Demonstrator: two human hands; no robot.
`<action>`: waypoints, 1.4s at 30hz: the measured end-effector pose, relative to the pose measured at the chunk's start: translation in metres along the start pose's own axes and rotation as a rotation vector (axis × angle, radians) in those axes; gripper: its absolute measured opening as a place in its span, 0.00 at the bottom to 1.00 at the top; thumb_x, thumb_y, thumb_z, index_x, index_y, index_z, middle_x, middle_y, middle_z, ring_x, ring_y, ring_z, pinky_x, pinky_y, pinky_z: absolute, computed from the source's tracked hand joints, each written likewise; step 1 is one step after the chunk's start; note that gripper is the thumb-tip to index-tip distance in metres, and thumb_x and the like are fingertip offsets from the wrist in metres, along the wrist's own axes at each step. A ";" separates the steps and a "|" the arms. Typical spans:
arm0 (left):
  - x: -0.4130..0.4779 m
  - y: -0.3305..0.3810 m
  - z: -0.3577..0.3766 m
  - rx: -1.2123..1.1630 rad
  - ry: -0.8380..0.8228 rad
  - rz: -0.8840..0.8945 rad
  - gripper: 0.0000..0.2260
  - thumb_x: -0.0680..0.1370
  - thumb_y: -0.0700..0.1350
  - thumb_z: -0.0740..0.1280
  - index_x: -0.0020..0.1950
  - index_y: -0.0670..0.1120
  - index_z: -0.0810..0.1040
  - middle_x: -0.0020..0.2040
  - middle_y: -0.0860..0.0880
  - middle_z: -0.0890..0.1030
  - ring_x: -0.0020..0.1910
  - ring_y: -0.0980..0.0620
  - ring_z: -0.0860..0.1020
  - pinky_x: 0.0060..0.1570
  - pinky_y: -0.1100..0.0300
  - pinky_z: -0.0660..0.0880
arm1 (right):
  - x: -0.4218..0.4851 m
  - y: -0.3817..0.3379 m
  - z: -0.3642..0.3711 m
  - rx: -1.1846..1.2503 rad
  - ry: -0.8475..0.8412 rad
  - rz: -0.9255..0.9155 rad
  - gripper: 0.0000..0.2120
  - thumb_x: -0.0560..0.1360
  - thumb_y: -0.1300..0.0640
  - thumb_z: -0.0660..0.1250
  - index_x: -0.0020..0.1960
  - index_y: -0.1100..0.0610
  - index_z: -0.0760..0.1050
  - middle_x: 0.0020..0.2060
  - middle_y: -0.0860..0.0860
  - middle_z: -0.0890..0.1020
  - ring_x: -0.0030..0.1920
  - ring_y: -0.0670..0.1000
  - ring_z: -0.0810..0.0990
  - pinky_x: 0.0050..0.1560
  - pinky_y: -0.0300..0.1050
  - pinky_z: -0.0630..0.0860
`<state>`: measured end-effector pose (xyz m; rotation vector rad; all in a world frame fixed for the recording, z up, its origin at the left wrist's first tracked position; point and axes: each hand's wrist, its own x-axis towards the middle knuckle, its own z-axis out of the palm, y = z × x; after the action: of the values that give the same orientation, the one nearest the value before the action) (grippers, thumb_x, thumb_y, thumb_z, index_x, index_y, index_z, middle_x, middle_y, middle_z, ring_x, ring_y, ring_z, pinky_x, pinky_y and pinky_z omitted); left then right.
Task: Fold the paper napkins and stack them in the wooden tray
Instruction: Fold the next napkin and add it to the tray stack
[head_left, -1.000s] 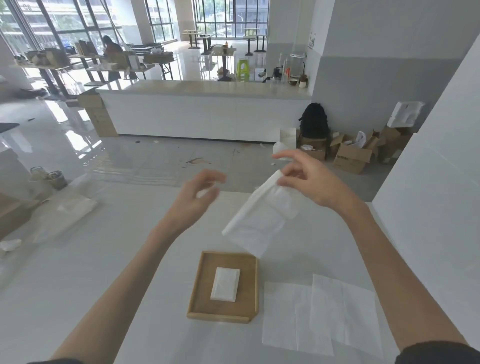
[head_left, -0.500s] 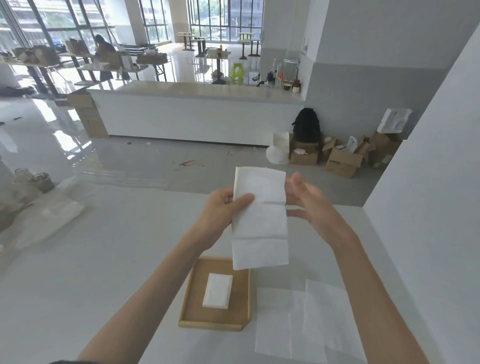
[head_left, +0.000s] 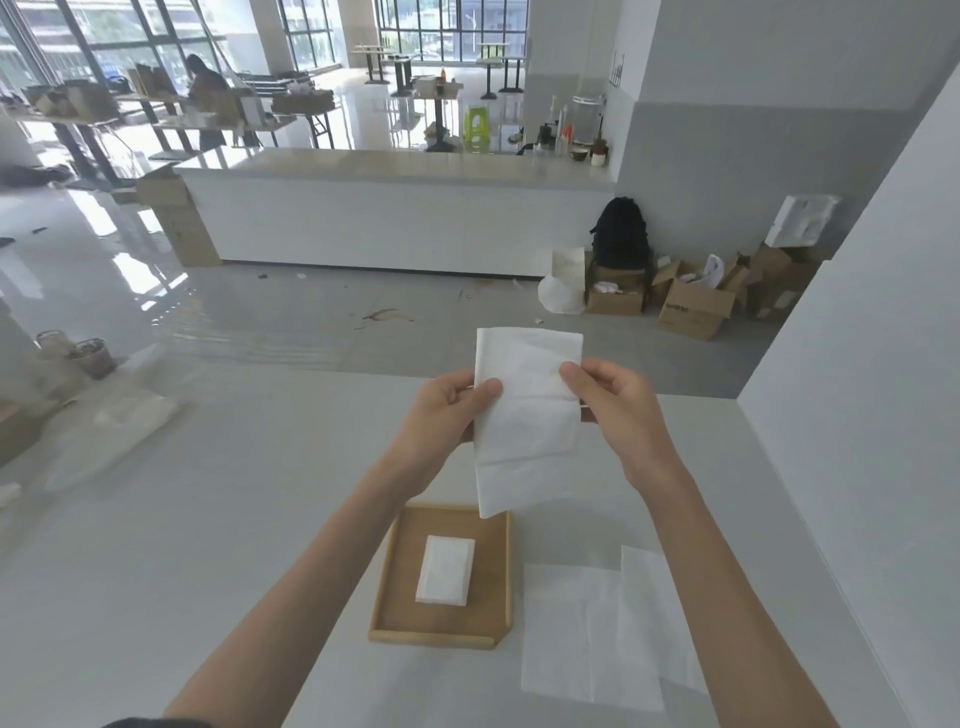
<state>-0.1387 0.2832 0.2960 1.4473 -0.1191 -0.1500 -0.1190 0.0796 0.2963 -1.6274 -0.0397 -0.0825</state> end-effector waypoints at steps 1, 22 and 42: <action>0.001 0.001 0.000 -0.003 0.000 0.000 0.10 0.83 0.43 0.64 0.59 0.41 0.81 0.51 0.45 0.87 0.50 0.48 0.85 0.49 0.56 0.82 | 0.002 -0.001 0.000 -0.005 0.012 -0.012 0.09 0.80 0.53 0.69 0.52 0.57 0.84 0.45 0.54 0.88 0.43 0.49 0.86 0.45 0.44 0.82; 0.006 0.018 -0.009 0.076 -0.071 0.081 0.09 0.82 0.38 0.65 0.58 0.45 0.84 0.53 0.41 0.87 0.52 0.44 0.85 0.54 0.52 0.81 | 0.004 -0.016 -0.029 0.006 -0.193 0.033 0.09 0.80 0.60 0.68 0.60 0.57 0.81 0.49 0.54 0.89 0.47 0.56 0.88 0.48 0.48 0.83; 0.007 0.035 0.000 0.196 -0.018 0.277 0.07 0.79 0.33 0.67 0.50 0.43 0.82 0.46 0.52 0.84 0.43 0.50 0.84 0.49 0.52 0.82 | 0.001 -0.032 -0.019 -0.021 -0.123 -0.240 0.05 0.79 0.59 0.70 0.53 0.53 0.80 0.45 0.49 0.82 0.44 0.41 0.81 0.48 0.36 0.76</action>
<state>-0.1311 0.2863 0.3308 1.6086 -0.3556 0.0775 -0.1209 0.0622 0.3296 -1.6414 -0.3296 -0.1676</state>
